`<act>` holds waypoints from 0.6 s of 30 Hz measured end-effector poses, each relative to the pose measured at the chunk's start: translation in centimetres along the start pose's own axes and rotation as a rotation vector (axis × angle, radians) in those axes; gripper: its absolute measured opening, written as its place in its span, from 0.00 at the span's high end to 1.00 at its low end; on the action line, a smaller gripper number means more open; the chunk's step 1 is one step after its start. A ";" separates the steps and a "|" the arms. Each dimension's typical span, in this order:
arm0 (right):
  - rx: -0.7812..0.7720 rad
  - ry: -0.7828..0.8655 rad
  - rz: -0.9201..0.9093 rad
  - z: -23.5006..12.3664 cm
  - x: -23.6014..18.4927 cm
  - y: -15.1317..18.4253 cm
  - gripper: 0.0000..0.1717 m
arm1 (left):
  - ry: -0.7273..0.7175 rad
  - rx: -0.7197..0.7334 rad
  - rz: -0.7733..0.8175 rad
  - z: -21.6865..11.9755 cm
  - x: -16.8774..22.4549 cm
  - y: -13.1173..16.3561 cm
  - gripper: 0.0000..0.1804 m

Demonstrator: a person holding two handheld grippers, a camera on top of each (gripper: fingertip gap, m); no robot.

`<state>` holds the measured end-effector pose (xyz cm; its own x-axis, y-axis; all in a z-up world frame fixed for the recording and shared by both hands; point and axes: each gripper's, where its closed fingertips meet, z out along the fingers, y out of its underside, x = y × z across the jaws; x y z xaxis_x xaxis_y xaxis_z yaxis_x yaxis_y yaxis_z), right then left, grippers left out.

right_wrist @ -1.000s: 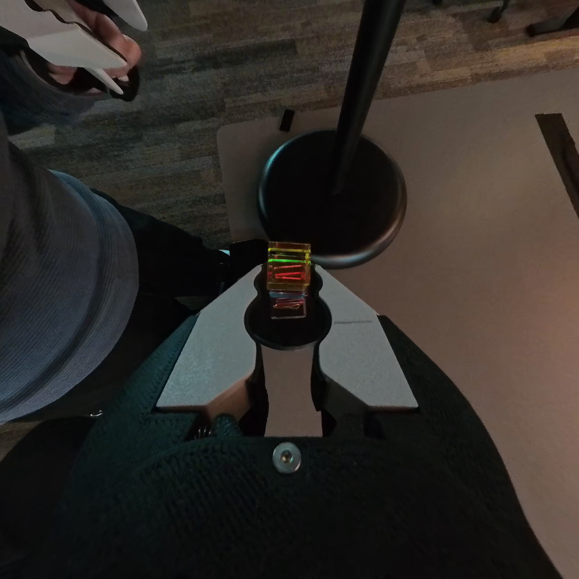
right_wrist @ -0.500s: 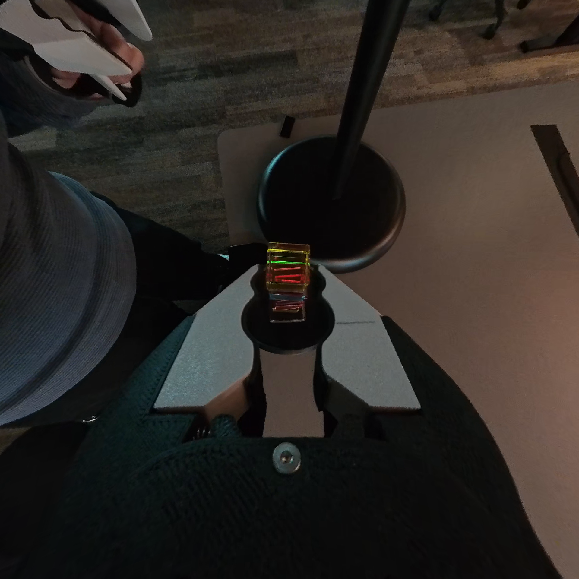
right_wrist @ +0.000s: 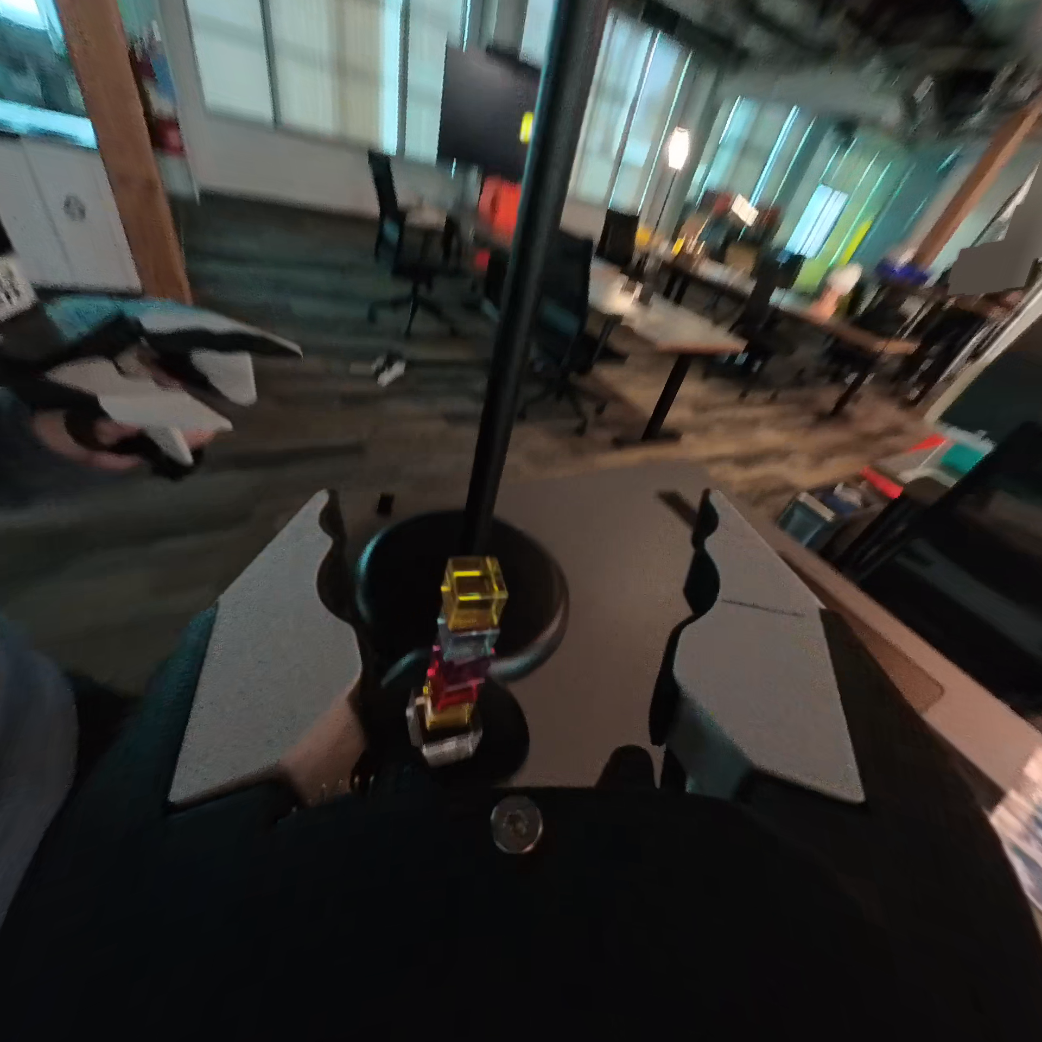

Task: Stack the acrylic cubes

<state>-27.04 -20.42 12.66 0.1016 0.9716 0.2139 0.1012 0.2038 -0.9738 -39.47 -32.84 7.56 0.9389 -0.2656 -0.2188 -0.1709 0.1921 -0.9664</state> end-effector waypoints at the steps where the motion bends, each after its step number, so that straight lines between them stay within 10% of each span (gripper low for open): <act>1: 0.054 0.022 0.000 -0.5 -0.2 -0.4 0.27 | -0.003 0.026 0.009 0.1 0.0 -0.2 0.58; 18: -0.005 0.345 -0.101 -3.0 -5.7 7.3 0.60 | 0.242 -0.010 -0.274 1.9 3.0 1.9 0.70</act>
<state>-23.93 -24.81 4.58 0.4192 0.8484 0.3234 0.1323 0.2953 -0.9462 -36.36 -31.49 5.35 0.8527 -0.5218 0.0243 0.0736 0.0740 -0.9945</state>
